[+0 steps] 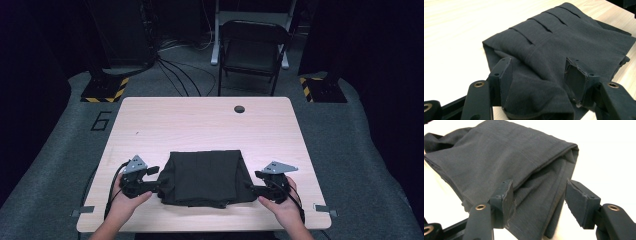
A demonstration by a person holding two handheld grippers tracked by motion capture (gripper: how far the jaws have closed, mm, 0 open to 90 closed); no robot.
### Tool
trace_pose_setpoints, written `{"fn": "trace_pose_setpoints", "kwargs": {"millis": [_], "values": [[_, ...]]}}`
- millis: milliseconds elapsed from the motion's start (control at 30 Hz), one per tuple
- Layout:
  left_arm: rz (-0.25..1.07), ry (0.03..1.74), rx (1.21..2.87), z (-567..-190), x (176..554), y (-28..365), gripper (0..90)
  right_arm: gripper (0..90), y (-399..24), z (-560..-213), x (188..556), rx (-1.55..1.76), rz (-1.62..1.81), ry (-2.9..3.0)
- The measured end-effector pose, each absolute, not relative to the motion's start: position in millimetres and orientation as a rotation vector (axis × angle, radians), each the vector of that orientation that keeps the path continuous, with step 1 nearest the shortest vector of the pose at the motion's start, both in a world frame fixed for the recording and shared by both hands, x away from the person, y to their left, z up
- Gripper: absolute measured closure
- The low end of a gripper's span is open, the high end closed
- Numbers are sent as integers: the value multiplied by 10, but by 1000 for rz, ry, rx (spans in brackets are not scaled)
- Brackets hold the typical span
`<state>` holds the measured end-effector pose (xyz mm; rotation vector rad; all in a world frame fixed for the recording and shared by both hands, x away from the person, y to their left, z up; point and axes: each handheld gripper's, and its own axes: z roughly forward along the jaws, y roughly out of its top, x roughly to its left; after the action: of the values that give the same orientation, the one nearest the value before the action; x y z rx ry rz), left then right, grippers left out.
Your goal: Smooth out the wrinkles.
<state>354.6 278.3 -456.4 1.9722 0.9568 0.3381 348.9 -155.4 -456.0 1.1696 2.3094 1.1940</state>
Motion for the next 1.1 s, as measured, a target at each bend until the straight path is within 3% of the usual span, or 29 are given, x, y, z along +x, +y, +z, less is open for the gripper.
{"fn": "trace_pose_setpoints", "kwargs": {"millis": [1100], "values": [[312, 1056, 1977, -4895, 3829, 2871, 392, 396, -1909, -4944, 3611, 1377, 1082, 2244]]}}
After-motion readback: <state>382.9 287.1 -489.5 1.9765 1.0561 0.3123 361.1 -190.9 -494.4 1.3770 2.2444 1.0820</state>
